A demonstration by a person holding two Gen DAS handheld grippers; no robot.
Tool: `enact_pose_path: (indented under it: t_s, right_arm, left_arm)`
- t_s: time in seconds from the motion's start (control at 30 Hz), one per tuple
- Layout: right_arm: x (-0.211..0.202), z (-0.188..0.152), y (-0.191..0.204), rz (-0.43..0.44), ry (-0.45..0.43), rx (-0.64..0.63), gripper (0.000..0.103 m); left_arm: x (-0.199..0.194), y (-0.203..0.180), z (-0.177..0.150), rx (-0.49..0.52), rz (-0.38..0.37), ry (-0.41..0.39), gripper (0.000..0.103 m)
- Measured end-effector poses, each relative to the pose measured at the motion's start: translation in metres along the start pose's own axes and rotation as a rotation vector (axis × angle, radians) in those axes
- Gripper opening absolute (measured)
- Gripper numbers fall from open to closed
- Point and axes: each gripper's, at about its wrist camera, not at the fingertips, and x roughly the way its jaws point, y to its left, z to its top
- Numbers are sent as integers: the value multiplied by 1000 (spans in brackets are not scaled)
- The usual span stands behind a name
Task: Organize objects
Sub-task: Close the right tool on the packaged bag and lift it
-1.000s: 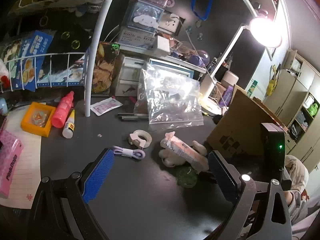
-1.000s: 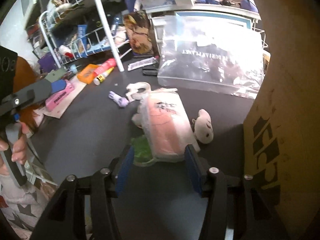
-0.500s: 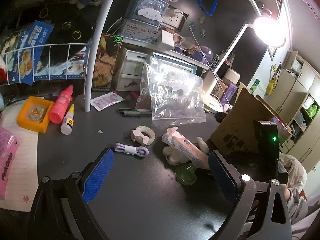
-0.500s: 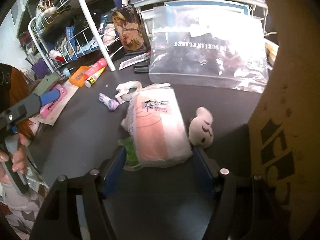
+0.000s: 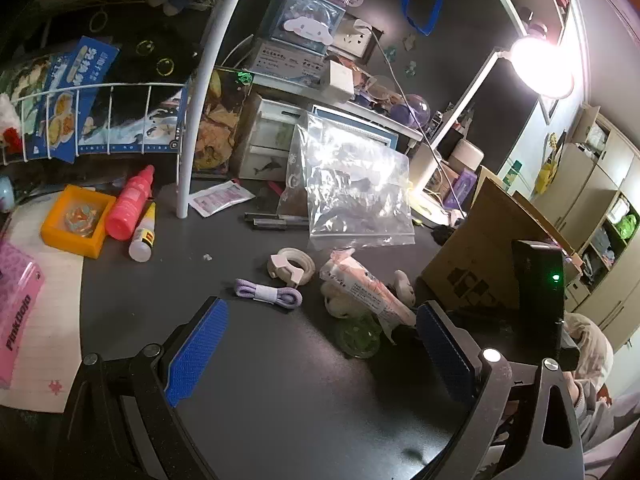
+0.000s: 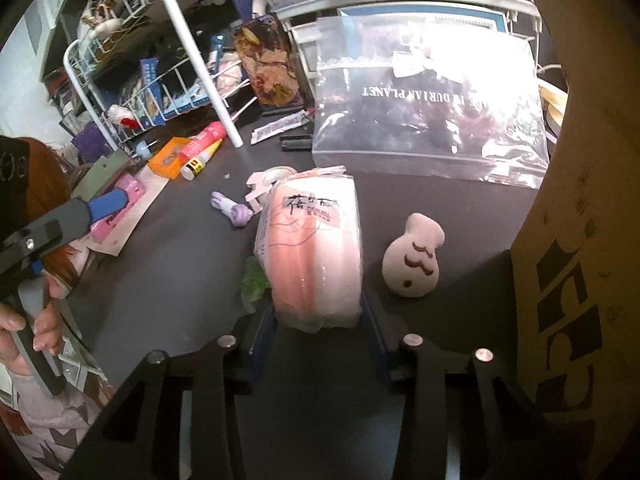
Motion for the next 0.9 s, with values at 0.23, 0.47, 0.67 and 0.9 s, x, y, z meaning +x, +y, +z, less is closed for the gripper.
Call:
enact_pose_path:
  t_s: [0.23,0.47,0.67,0.9]
  right_arm:
    - [-22,-2,22,41,-60,-75,34]
    - [-45,0,58,135,-99,-197,34]
    - [-62,-1,82,182,-117,-294,34]
    - [-92,3,86,171,-174,-375,34]
  left_arm:
    - [-2,-6,-2,1,-16,1,95]
    - [-14,-20,1,8,-59,-32,95]
    - [-26,-34,4,31,-39,-60,80]
    - [-38,-53,14,47,-13,-105,72]
